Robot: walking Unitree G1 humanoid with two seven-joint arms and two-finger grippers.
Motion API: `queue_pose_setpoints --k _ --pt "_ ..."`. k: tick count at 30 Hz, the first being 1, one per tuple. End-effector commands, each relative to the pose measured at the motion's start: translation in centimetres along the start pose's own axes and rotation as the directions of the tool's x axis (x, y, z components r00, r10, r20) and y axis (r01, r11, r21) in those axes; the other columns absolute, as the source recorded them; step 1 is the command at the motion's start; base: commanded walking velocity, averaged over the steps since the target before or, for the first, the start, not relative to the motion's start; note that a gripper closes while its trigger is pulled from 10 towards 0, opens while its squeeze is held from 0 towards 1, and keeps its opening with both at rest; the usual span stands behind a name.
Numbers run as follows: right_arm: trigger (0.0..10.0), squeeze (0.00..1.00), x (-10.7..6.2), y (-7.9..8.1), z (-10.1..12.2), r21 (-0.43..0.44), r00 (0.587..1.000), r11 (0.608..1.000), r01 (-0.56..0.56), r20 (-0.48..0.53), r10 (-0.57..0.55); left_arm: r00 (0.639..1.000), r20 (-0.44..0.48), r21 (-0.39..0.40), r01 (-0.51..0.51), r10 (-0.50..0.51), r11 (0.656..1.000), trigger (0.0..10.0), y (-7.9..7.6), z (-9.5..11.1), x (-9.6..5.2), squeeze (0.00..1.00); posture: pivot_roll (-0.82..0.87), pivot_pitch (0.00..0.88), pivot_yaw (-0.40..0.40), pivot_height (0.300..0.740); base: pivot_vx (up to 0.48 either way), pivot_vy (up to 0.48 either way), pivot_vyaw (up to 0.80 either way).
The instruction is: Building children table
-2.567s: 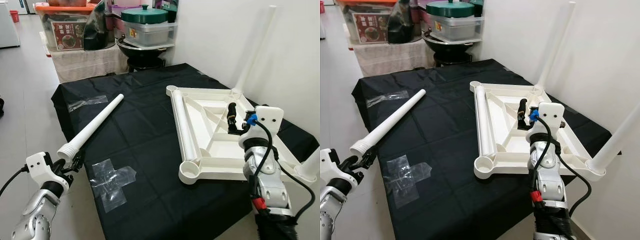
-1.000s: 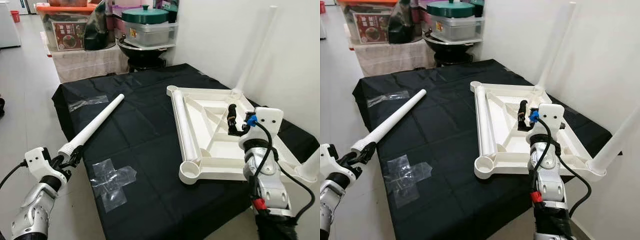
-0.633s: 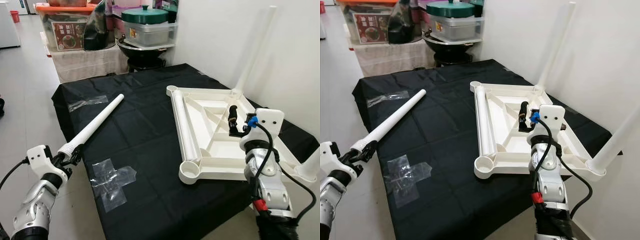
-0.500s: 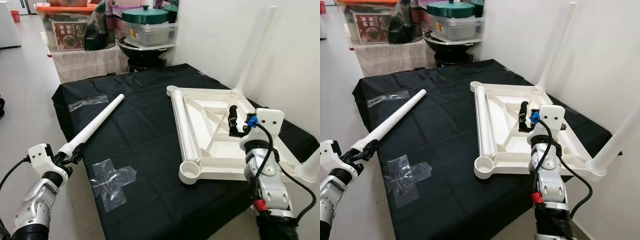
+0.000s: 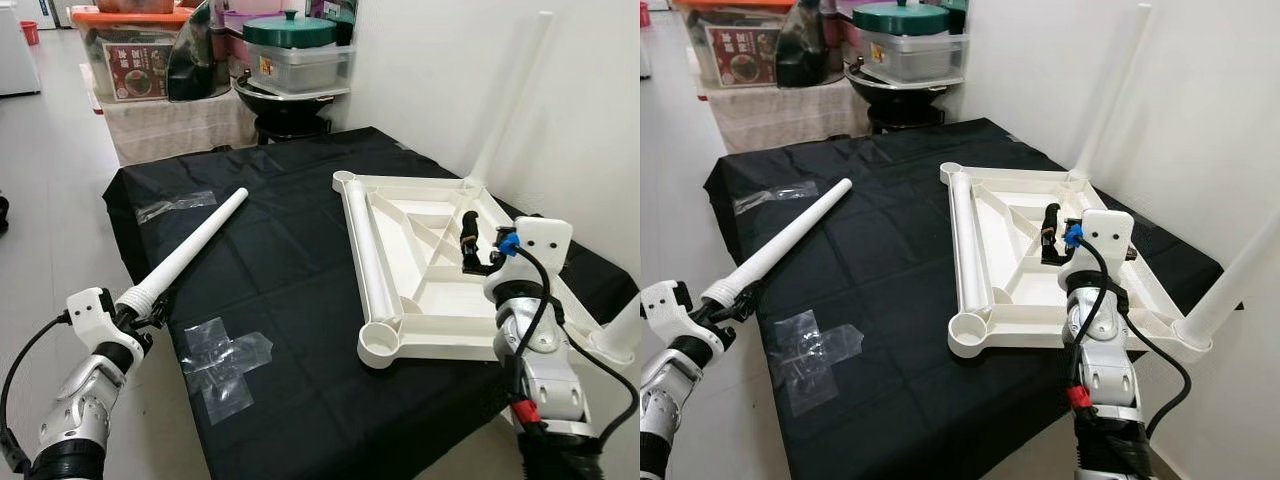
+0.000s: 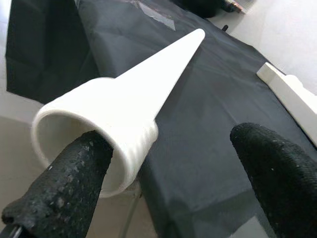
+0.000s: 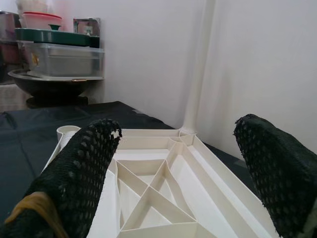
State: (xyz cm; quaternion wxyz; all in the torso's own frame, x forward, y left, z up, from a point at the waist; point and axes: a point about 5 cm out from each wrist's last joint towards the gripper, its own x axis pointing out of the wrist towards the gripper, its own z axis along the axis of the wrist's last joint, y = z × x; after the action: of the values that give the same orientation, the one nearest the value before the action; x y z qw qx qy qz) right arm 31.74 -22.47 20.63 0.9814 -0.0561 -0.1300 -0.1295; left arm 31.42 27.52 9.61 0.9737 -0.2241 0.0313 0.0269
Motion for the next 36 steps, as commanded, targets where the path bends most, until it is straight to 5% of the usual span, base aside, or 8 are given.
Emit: queue_pose_setpoints --k 1,19,20,21,22,36 --pt "10.0 0.00 -0.1 -0.4 -0.1 -0.016 1.000 1.000 0.010 -0.013 -0.010 1.000 -0.009 0.028 0.006 -0.006 1.000 10.0 0.0 0.1 0.1 0.00 0.03 0.000 -0.096 0.740 0.000 0.000 0.00" --pt "10.0 0.00 -0.1 -0.7 0.1 -0.029 1.000 0.999 0.015 -0.019 -0.016 0.999 -0.041 0.052 0.009 -0.007 0.999 10.0 -0.4 0.1 1.8 0.00 0.00 0.000 -0.103 0.740 0.000 0.000 0.00" --pt "10.0 0.00 -0.1 -0.7 0.1 -0.029 1.000 0.999 0.016 -0.020 -0.017 0.999 -0.044 0.055 0.011 -0.009 0.998 7.9 -0.5 0.1 2.0 0.00 0.00 0.000 -0.103 0.740 0.000 0.000 0.00" --pt "10.0 0.00 -0.1 -0.7 0.1 -0.029 1.000 0.999 0.017 -0.021 -0.018 0.999 -0.044 0.056 0.013 -0.010 0.998 7.9 -0.5 0.1 2.1 0.00 0.00 0.000 -0.103 0.740 0.000 0.000 0.00" --pt "10.0 0.00 -0.1 -0.8 0.0 -0.029 1.000 0.999 0.019 -0.024 -0.020 0.998 -0.050 0.086 0.028 -0.023 0.996 0.0 -0.7 0.0 2.2 0.00 0.00 0.000 -0.104 0.740 0.000 0.000 0.00" --pt "10.0 0.00 -0.2 -0.9 -0.1 -0.026 0.999 0.999 0.034 -0.033 -0.035 0.996 -0.071 0.112 0.053 -0.046 0.992 0.0 -1.5 -0.3 2.7 0.00 0.00 0.000 -0.097 0.740 0.000 0.000 0.00"
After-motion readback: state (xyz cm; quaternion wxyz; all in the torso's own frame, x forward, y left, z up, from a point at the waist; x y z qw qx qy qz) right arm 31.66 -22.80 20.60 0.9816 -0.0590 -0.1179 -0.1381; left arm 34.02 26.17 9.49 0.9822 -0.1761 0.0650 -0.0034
